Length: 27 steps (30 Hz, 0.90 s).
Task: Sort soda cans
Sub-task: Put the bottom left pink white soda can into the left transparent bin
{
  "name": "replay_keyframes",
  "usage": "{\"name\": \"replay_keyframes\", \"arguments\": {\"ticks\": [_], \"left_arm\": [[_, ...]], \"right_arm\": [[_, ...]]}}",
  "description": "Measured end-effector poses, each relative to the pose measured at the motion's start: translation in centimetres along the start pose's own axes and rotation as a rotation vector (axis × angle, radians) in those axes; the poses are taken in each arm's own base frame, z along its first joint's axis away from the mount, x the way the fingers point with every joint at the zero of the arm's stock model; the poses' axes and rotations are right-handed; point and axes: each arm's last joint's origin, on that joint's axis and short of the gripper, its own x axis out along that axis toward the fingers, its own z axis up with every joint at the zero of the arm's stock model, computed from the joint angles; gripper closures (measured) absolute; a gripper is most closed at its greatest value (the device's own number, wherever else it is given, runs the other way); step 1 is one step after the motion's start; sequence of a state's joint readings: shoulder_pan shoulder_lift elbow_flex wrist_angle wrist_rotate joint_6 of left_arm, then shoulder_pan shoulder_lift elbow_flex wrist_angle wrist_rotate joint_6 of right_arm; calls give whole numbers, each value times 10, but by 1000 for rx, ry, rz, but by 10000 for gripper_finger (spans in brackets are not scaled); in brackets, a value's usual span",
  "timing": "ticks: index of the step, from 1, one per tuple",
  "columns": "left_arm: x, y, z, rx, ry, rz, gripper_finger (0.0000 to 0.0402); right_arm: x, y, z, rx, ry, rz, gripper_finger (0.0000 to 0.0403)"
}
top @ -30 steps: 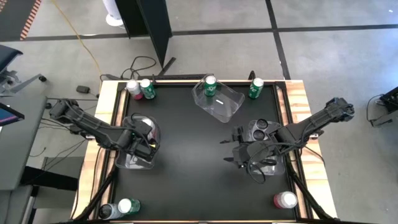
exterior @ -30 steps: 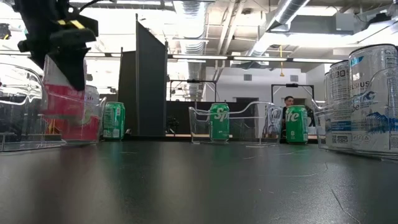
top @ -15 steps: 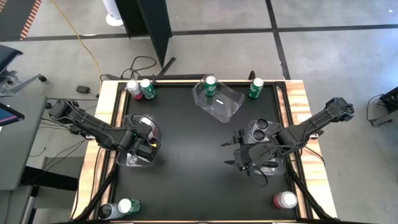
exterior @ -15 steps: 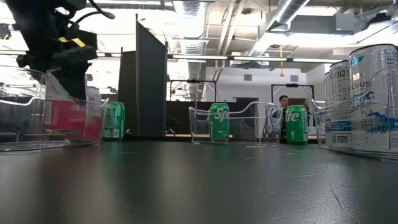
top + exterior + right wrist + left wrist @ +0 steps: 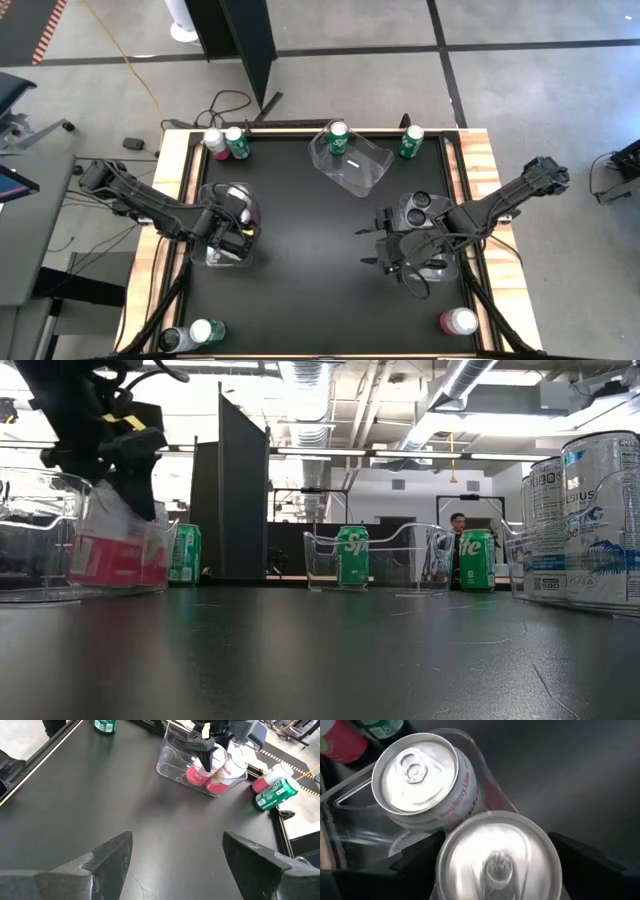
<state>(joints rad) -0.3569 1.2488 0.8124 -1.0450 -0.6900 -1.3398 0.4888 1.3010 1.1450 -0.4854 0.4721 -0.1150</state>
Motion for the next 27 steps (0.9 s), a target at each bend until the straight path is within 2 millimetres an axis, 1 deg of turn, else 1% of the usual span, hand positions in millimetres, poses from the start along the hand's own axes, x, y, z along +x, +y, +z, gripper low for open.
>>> {"name": "replay_keyframes", "arguments": {"ticks": [27], "left_arm": [[0, -1, 0, 54, -19, 0, 56]], "right_arm": [[0, 0, 0, 1, 0, 0, 74]]}}
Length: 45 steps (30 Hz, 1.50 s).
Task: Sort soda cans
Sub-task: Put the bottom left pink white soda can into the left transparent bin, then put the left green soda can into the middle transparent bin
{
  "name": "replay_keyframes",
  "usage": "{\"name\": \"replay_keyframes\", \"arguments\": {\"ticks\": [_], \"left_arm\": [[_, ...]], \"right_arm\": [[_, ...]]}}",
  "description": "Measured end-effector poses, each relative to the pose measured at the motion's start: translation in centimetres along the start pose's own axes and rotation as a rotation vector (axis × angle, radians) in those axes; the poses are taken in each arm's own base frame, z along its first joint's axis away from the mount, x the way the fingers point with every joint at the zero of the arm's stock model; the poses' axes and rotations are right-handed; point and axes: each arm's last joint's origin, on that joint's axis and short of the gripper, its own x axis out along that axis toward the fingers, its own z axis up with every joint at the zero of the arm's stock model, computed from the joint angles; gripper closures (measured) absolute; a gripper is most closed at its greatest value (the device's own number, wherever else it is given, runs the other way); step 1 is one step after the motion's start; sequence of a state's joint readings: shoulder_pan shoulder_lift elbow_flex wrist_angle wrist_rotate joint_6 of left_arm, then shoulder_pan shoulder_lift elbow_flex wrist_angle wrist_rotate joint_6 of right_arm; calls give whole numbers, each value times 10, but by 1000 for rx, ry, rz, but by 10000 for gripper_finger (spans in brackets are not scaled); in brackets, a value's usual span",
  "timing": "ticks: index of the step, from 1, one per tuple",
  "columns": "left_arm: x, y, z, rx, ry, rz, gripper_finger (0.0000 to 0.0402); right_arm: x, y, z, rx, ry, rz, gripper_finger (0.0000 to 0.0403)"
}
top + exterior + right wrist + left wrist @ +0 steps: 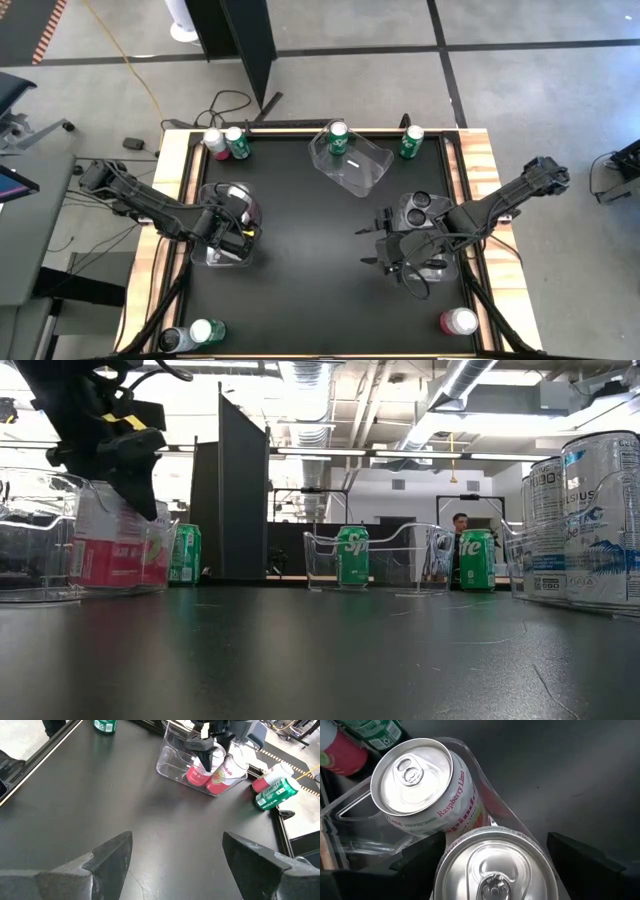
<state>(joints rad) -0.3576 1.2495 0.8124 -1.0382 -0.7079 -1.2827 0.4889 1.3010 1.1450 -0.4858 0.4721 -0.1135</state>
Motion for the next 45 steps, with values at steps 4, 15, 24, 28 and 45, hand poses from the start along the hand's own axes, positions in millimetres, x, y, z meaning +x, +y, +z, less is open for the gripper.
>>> {"name": "replay_keyframes", "arguments": {"ticks": [4, 15, 24, 28, 45], "left_arm": [[0, 0, 0, 0, -17, 5, 56], [0, 0, 1, 1, -30, 9, 56], [-4, 0, 6, 0, -60, 18, 56], [-7, -1, 8, -1, -73, 16, 56], [-17, 4, 16, -7, -117, 7, 56]], "right_arm": [[0, 0, 0, 0, 0, 0, 74], [0, 0, 0, 0, 0, 0, 74], [0, 0, 0, 0, 0, 0, 74], [0, 0, 0, 0, 0, 0, 74], [0, 0, 0, 0, 1, 0, 74]]}}
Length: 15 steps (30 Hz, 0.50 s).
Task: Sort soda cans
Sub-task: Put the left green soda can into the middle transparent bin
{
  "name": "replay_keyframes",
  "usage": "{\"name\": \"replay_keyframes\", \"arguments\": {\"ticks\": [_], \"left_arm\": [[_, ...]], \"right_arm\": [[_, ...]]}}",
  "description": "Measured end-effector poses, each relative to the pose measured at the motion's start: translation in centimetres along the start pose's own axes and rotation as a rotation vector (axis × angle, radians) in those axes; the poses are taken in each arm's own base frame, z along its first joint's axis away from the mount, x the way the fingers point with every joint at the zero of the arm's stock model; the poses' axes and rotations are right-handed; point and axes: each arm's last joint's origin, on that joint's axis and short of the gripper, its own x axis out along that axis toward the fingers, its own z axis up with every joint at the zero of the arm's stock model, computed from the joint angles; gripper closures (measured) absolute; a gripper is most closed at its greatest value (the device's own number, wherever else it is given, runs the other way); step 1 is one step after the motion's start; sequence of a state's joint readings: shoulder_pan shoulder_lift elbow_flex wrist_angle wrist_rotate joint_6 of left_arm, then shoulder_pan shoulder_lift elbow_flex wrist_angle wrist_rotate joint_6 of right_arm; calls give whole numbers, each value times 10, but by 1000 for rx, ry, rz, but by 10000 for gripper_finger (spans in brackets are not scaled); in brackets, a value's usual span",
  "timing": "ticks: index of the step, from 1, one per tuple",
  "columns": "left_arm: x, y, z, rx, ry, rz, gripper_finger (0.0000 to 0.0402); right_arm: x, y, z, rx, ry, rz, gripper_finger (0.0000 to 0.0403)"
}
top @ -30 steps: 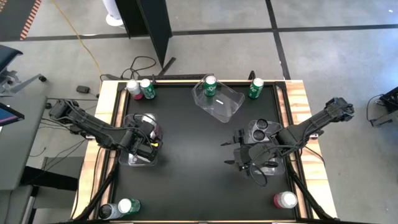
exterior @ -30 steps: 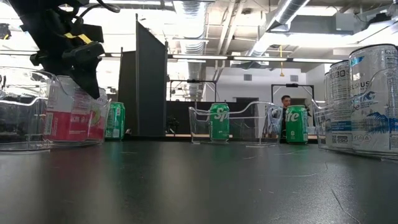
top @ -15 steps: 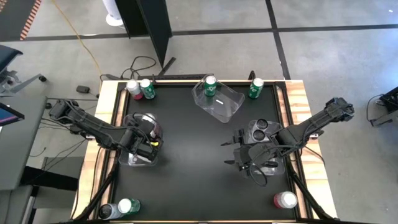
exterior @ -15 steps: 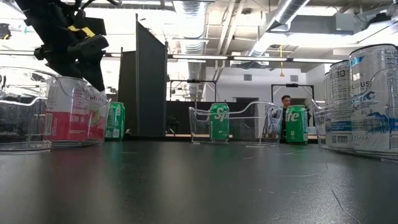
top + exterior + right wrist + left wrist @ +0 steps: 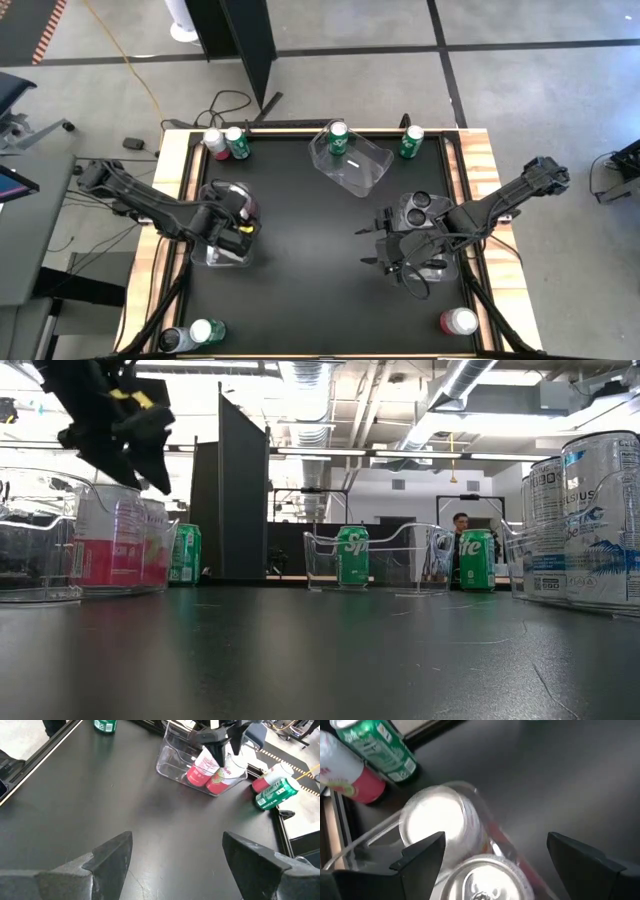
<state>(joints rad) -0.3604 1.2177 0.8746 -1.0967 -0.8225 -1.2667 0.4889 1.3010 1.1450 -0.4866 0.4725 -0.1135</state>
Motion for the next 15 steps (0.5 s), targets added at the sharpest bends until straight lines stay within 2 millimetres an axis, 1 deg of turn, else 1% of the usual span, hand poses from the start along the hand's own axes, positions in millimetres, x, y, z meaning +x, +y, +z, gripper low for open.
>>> {"name": "replay_keyframes", "arguments": {"ticks": [15], "left_arm": [[-34, 0, 42, 48, -137, -12, 56]], "right_arm": [[0, 0, 0, 0, 0, 0, 74]]}}
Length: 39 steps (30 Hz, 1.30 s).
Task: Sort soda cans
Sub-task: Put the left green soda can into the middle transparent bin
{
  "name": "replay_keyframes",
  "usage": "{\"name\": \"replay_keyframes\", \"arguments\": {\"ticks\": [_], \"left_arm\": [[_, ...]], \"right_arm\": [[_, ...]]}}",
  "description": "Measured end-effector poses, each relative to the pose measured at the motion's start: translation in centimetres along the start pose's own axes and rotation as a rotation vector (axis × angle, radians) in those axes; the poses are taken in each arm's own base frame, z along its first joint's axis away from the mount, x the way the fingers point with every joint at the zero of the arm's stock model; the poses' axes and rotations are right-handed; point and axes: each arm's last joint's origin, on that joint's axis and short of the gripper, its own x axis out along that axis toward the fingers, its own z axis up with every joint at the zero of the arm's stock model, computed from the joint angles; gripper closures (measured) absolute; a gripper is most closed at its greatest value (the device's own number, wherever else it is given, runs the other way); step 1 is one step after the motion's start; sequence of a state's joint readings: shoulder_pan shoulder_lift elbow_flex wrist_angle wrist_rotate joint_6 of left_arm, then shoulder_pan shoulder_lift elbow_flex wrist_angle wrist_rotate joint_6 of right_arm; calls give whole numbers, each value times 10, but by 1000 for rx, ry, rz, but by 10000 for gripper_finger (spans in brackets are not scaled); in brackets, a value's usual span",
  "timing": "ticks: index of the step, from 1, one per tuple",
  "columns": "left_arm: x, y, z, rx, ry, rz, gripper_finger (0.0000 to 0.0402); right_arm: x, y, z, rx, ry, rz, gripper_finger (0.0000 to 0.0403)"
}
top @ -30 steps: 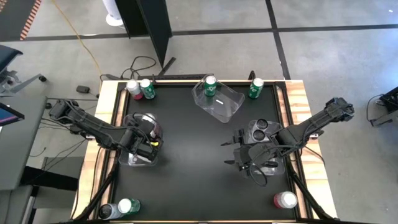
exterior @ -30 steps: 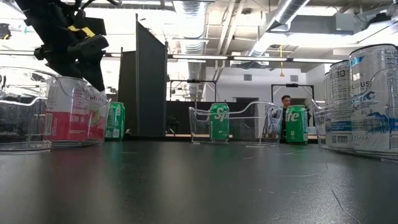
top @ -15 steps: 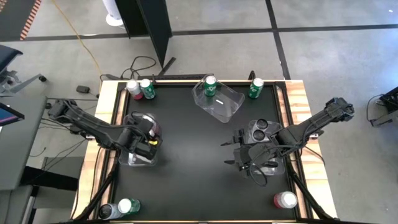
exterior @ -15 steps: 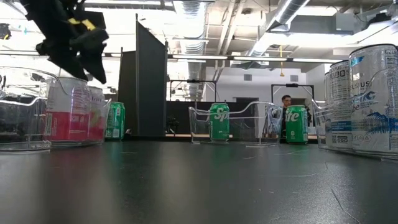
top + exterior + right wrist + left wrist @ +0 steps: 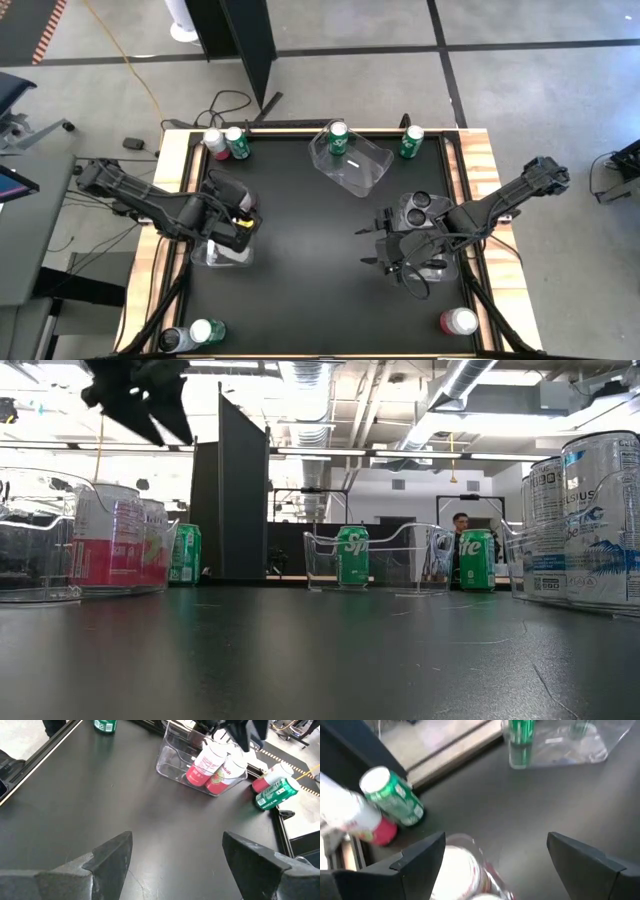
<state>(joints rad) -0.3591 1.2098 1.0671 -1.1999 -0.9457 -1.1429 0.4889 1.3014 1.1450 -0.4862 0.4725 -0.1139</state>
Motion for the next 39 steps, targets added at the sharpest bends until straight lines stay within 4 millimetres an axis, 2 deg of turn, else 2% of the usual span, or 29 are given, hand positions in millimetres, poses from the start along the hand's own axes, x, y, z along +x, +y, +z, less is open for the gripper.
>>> {"name": "replay_keyframes", "arguments": {"ticks": [12, 16, 20, 24, 30, 35, 39], "left_arm": [[-8, 4, 47, 21, -180, 60, 56], [1, 6, 64, 34, -206, 100, 56], [22, 15, 85, 43, -198, 157, 56], [54, 40, 106, 11, -111, 152, 56], [97, 101, 128, -85, -11, 159, 56], [130, 148, 127, -147, 122, 183, 56], [157, 167, 121, -141, 255, 193, 56]], "right_arm": [[0, 0, 0, -14, 0, 0, 74], [0, 0, 0, -21, 1, 0, 74], [0, 0, -1, -36, 11, -1, 74], [1, -2, -2, -59, 23, -2, 74], [4, -8, -5, -83, 52, -18, 74], [7, -14, -8, -69, 74, -36, 74], [8, -17, -9, -43, 78, -45, 74]]}}
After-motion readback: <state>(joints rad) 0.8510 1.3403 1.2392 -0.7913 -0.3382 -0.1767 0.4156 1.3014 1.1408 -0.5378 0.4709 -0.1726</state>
